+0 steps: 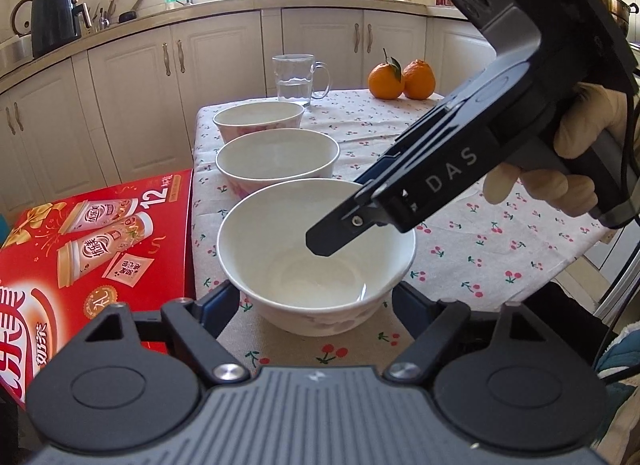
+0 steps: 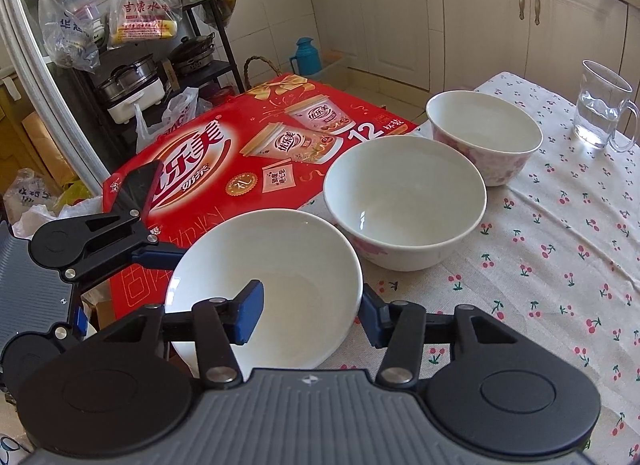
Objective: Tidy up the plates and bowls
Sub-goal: 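Lift the white bowl with the right tool and carry it toward the plates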
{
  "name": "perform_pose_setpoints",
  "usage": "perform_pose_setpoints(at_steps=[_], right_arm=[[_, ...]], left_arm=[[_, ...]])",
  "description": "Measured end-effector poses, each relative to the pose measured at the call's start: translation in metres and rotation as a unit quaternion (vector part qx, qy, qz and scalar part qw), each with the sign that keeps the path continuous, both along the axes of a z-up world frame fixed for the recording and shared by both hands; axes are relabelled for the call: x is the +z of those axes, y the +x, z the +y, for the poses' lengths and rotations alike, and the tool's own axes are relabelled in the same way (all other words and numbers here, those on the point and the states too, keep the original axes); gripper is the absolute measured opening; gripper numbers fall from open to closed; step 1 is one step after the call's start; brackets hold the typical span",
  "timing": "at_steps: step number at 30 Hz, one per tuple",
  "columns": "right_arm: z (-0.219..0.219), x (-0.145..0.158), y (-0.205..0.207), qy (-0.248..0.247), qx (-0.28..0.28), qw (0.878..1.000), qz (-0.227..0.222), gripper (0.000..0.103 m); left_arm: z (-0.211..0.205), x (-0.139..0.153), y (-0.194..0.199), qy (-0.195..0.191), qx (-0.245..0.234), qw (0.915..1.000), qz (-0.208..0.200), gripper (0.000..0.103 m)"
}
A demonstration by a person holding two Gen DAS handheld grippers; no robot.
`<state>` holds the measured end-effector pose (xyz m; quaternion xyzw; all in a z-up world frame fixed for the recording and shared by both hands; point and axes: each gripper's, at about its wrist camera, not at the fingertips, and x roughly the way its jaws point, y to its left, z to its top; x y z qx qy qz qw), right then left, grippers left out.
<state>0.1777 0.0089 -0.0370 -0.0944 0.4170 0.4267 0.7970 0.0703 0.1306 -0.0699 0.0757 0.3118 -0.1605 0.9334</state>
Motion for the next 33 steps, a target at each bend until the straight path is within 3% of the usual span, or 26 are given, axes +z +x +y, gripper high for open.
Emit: perform_pose_setpoints(at_steps=[11,33], right_arm=[[-0.027,0.012,-0.008,0.022,-0.028,0.999,-0.002,0.057],[-0.137,0.015,-0.014,0.018,-0.164,0.986,-0.021,0.058]], left_arm=[[-0.021,0.013,0.002,0.000,-0.034,0.9994,-0.007,0.083],[-0.106,0.005,0.044,-0.005,-0.156,0.9878,-0.007,0.083]])
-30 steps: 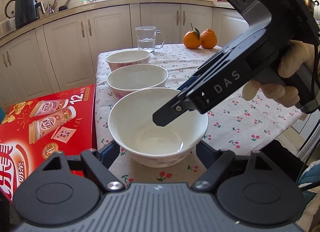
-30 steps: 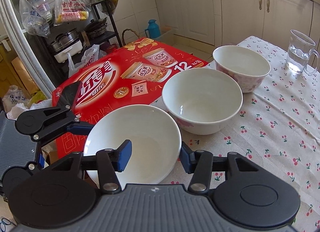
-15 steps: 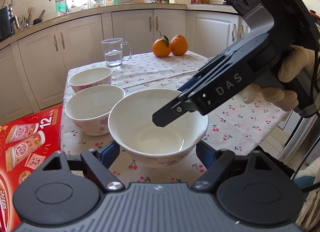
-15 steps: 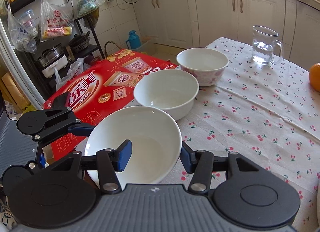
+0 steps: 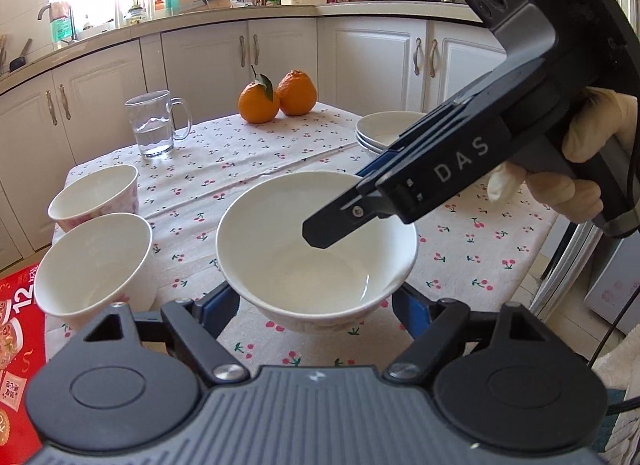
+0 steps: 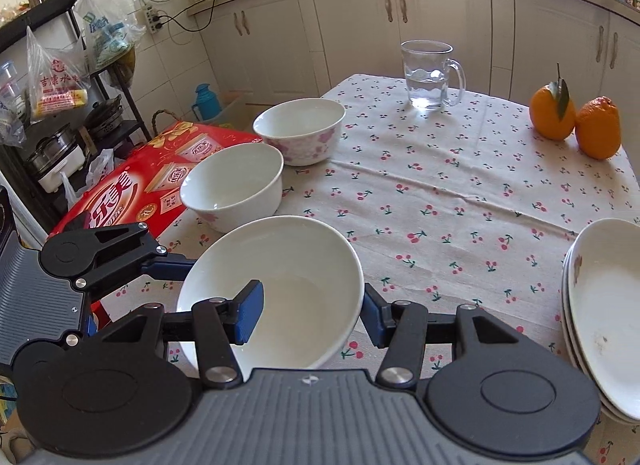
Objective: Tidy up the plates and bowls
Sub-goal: 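Lift the white bowl with the right tool and carry it toward the plates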
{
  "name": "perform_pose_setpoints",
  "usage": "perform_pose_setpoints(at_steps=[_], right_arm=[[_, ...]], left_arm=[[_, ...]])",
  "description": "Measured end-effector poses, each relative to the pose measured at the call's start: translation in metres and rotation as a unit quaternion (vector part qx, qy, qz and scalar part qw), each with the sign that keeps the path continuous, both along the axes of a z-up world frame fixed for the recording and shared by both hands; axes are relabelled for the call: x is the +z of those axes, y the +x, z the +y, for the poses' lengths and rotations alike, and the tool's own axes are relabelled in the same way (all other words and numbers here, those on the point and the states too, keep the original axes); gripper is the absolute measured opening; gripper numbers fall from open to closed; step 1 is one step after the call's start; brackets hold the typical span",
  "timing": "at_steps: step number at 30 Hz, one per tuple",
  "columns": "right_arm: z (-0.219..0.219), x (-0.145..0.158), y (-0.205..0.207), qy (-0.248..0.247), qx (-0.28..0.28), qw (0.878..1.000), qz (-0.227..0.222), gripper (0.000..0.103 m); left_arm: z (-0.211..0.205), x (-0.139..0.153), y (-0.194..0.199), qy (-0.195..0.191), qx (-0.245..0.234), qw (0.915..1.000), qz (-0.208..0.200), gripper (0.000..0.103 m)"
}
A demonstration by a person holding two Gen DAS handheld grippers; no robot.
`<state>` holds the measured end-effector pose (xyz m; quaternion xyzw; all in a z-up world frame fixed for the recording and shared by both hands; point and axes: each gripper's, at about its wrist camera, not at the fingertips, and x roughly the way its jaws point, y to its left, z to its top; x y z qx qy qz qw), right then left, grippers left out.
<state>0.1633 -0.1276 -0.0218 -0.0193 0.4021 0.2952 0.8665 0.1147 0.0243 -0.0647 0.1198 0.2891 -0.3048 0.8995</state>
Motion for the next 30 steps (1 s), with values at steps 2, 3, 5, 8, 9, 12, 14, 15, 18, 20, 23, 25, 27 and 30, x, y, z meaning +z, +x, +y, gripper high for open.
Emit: perform_pose_setpoints(at_steps=[2,3,5,8,9,12,14,15,18,20,23,25,27,30], right_arm=[[-0.004,-0.001,0.001,0.000,-0.006,1.000,0.000,0.058],[-0.006,-0.002,0.002,0.000,-0.009,1.000,0.000,0.058],[-0.010,-0.004,0.004,0.002,-0.014,1.000,0.001,0.058],[-0.014,-0.008,0.008,0.006,-0.023,1.000,0.005,0.058],[-0.015,-0.010,0.010,0.007,-0.026,1.000,0.007,0.058],[-0.018,-0.013,0.013,0.006,-0.033,0.999,0.008,0.058],[-0.020,-0.015,0.015,0.007,-0.037,0.999,0.010,0.058],[-0.021,-0.016,0.016,0.008,-0.039,0.999,0.012,0.058],[-0.023,-0.018,0.017,0.008,-0.043,0.999,0.015,0.058],[-0.023,-0.018,0.018,0.006,-0.044,0.999,0.015,0.058],[-0.024,-0.019,0.019,0.008,-0.046,0.999,0.016,0.058],[-0.024,-0.020,0.020,0.008,-0.047,0.999,0.017,0.058],[-0.024,-0.021,0.021,0.007,-0.049,0.999,0.018,0.058],[-0.025,-0.021,0.021,0.008,-0.054,0.998,0.018,0.058]], left_arm=[[-0.004,-0.002,0.003,0.001,-0.004,1.0000,0.001,0.083],[-0.005,-0.003,0.005,0.002,-0.005,1.0000,0.003,0.083],[-0.008,-0.004,0.008,0.003,-0.008,1.0000,0.004,0.083],[-0.012,-0.006,0.013,0.007,-0.011,0.9999,0.007,0.083],[-0.013,-0.007,0.014,0.008,-0.012,0.9999,0.007,0.083],[-0.016,-0.007,0.017,0.010,-0.016,0.9998,0.007,0.083],[-0.017,-0.008,0.019,0.009,-0.018,0.9998,0.009,0.083],[-0.017,-0.008,0.020,0.009,-0.019,0.9997,0.010,0.083],[-0.018,-0.009,0.021,0.008,-0.020,0.9997,0.012,0.083],[-0.018,-0.010,0.022,0.008,-0.021,0.9997,0.014,0.083],[-0.019,-0.010,0.023,0.007,-0.021,0.9996,0.015,0.083],[-0.019,-0.010,0.024,0.007,-0.022,0.9996,0.015,0.083],[-0.020,-0.010,0.024,0.007,-0.023,0.9996,0.014,0.083],[-0.021,-0.010,0.025,0.007,-0.024,0.9996,0.012,0.083]])
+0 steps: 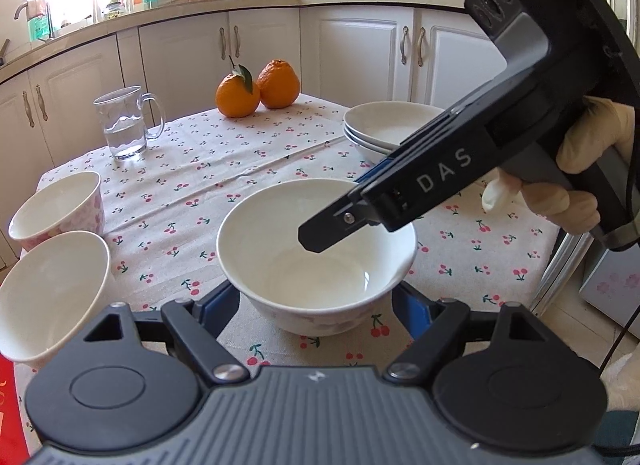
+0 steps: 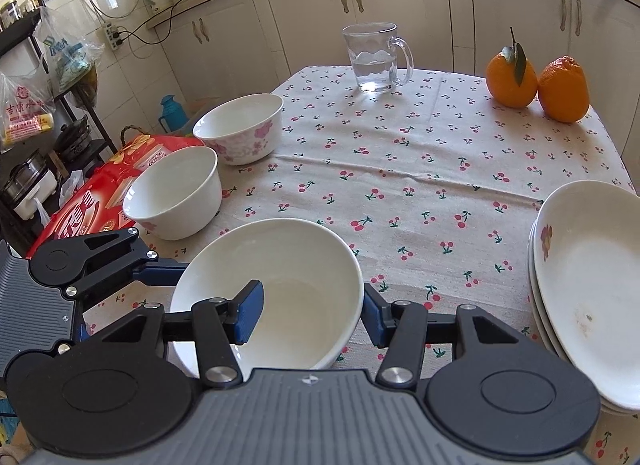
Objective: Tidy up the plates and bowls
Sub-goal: 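Lift the white bowl with the right tool and carry it toward the plates, then lower the bowl onto the table beside the plates and open the right tool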
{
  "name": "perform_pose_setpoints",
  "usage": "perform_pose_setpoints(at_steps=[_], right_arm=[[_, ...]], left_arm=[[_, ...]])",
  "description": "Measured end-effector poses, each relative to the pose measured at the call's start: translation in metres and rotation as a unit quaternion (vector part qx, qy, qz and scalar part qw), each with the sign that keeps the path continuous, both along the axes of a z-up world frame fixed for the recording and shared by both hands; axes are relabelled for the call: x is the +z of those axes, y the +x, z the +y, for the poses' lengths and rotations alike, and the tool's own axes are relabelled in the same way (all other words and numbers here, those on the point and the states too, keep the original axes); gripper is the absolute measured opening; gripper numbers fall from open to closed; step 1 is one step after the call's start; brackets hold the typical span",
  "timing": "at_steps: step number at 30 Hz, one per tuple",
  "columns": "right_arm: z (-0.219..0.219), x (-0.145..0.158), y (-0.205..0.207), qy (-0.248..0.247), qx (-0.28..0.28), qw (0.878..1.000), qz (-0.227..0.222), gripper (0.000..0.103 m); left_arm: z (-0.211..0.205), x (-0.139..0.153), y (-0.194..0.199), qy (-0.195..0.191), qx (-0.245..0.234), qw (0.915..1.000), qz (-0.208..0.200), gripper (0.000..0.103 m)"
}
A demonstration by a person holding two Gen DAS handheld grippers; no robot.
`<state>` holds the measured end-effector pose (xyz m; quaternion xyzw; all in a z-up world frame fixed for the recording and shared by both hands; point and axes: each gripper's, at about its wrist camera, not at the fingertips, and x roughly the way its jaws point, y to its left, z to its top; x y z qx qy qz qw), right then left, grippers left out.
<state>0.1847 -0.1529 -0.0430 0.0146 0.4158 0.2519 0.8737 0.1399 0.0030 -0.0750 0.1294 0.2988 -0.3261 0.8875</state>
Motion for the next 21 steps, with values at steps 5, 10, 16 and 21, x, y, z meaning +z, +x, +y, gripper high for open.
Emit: perform_pose_setpoints(at_steps=[5,10,16,21], right_arm=[[-0.002,0.000,0.000,0.000,-0.002,1.000,-0.001,0.059],[-0.001,0.000,0.000,0.008,0.002,1.000,-0.002,0.075],[0.000,0.009,-0.008,0.015,0.001,0.999,-0.030,0.101],[0.003,0.016,-0.018,-0.006,-0.004,0.998,-0.056,0.103]], left_arm=[[-0.002,-0.001,0.001,-0.001,0.000,1.0000,-0.001,0.083],[0.000,0.000,-0.001,-0.009,-0.001,0.9999,0.004,0.090],[0.005,0.000,-0.012,-0.007,0.011,0.9999,0.004,0.093],[0.018,0.004,-0.027,-0.017,0.041,0.9990,-0.001,0.093]])
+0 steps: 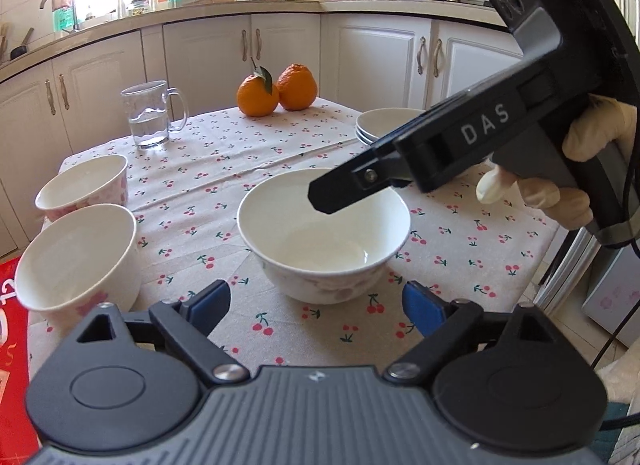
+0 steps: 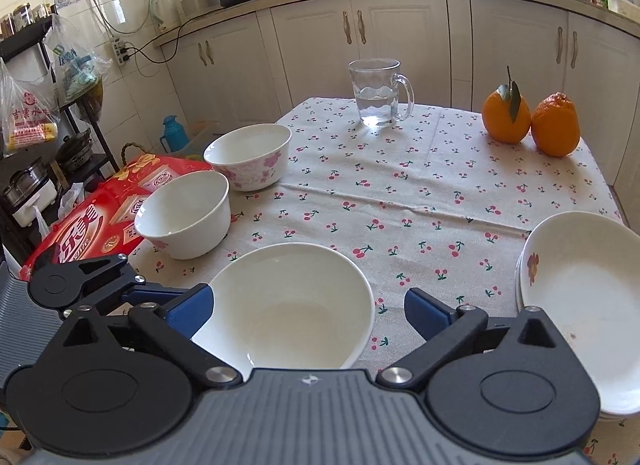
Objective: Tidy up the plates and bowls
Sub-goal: 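Lower the bowl onto the table beside the plates and open the right tool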
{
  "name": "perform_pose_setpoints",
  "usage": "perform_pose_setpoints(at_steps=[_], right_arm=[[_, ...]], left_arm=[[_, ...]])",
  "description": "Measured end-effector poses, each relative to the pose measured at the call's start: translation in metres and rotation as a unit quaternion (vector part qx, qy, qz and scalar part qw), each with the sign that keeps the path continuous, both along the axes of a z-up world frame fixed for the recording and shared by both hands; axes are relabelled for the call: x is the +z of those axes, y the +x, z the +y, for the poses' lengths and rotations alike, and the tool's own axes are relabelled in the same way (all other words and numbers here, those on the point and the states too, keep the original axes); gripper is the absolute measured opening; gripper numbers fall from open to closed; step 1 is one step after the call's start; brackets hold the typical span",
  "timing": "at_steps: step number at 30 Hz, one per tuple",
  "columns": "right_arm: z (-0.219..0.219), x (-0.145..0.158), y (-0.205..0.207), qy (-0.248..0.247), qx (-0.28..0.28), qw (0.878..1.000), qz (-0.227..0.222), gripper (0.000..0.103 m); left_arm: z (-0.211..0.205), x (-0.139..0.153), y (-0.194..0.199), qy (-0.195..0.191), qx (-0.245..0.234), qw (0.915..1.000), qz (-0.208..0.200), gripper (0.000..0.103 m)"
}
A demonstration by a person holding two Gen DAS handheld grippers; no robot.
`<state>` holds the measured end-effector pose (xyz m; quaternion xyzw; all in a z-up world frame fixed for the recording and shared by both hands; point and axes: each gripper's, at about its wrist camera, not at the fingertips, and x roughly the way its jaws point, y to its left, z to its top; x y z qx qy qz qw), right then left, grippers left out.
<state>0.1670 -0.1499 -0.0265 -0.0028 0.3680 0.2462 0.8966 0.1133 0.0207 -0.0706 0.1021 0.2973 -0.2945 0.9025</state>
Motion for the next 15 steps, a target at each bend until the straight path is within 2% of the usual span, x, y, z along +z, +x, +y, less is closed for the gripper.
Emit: perform_pose_setpoints(at_steps=[6,10,15], right_arm=[[0.017,0.005,-0.012,-0.071,-0.010,0.997,-0.027,0.103],[0.025,0.009,-0.019,-0.074,0.001,0.997,-0.030,0.103],[0.038,0.015,-0.025,-0.079,0.018,0.996,-0.040,0.103]], left_arm=[[0.020,0.009,-0.014,-0.002,0.049,0.9987,-0.016,0.093],[0.032,0.011,-0.021,0.002,0.080,0.9965,-0.025,0.093],[0.048,0.013,-0.028,-0.011,0.095,0.9949,-0.032,0.093]])
